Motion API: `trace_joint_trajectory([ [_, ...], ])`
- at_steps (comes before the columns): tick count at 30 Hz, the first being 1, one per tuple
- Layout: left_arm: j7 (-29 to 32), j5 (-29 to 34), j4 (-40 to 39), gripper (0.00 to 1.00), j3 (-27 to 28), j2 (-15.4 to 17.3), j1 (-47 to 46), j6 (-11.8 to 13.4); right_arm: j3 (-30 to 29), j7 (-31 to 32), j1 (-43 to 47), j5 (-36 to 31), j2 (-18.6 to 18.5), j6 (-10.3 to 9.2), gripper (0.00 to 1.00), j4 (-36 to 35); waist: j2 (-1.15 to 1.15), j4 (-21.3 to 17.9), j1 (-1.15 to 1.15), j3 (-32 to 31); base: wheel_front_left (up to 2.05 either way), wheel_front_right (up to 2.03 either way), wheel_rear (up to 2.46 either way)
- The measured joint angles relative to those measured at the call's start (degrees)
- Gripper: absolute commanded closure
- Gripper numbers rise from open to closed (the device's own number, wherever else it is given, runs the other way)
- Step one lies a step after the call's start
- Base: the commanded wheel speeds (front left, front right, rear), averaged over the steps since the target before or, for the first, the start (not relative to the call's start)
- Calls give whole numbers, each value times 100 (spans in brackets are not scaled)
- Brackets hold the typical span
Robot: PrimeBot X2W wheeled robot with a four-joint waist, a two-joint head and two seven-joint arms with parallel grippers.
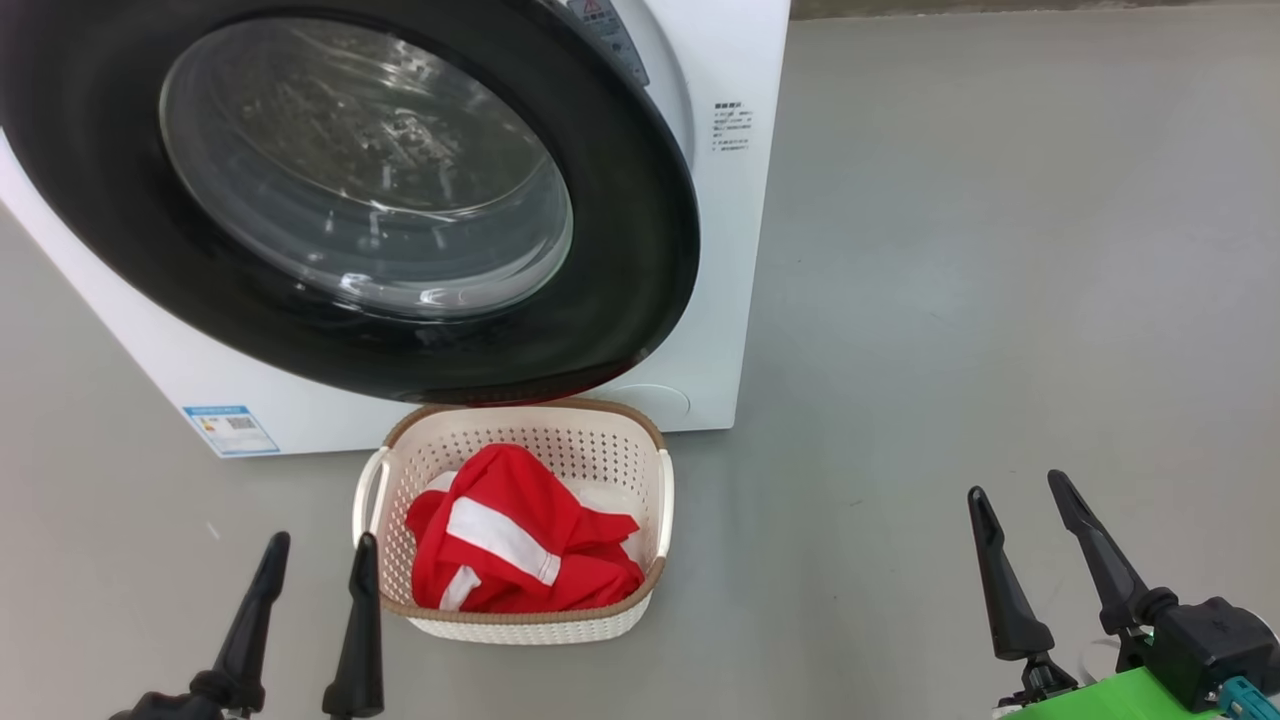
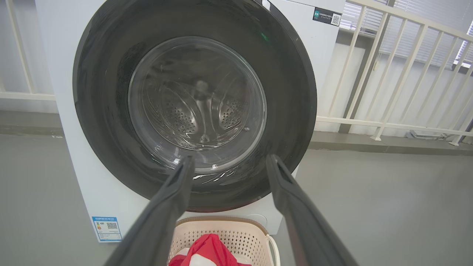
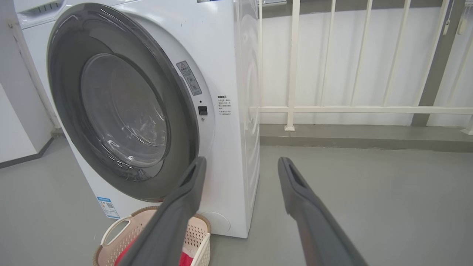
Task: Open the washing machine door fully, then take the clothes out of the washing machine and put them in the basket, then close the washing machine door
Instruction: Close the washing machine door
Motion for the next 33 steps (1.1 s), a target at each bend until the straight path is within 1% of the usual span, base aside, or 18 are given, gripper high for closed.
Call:
trace_joint_trajectory([
  [5, 0, 0, 41, 0, -66, -1, -1, 0, -5, 0, -2, 0, 0, -1, 0, -15, 0, 59, 0, 41, 0, 0, 0],
  [6, 0, -1, 44, 0, -91, -1, -3, 0, -4, 0, -2, 0, 0, -1, 25, -15, 0, 78, 0, 49, 0, 0, 0],
  [8, 0, -1, 51, 0, -155, -1, -5, 0, 1, 0, -2, -1, 0, -1, 100, -12, 0, 125, 0, 68, 0, 0, 0],
  [12, 0, 8, 60, 0, -311, -1, -23, 0, 22, 1, -13, -5, 0, -1, 100, 22, 0, 225, 0, 100, 0, 0, 0],
  [14, 0, 119, 58, 0, -433, 0, -38, 0, 38, 1, -21, -43, 0, -1, 100, 34, 0, 308, 0, 122, 0, 0, 0],
  [15, 0, 134, 41, 0, -591, -1, -41, 1, 74, 1, -26, -74, -1, 0, 100, 46, 0, 400, 0, 147, 0, 0, 0],
  [19, 0, 132, -46, 0, -823, -1, -63, 11, 200, 0, -194, -192, 0, 0, 100, 111, 0, 597, 0, 221, 0, 0, 0],
  [23, 0, 85, -167, 0, -998, 0, -192, 36, 430, 1, -658, -261, -13, 0, 100, 299, 0, 782, 0, 356, 0, 0, 0],
  [33, 0, -14, -323, 0, -1196, -1, -493, 113, 925, 0, -2102, -524, -136, 0, 100, 1179, 0, 1177, 0, 895, 0, 0, 0],
])
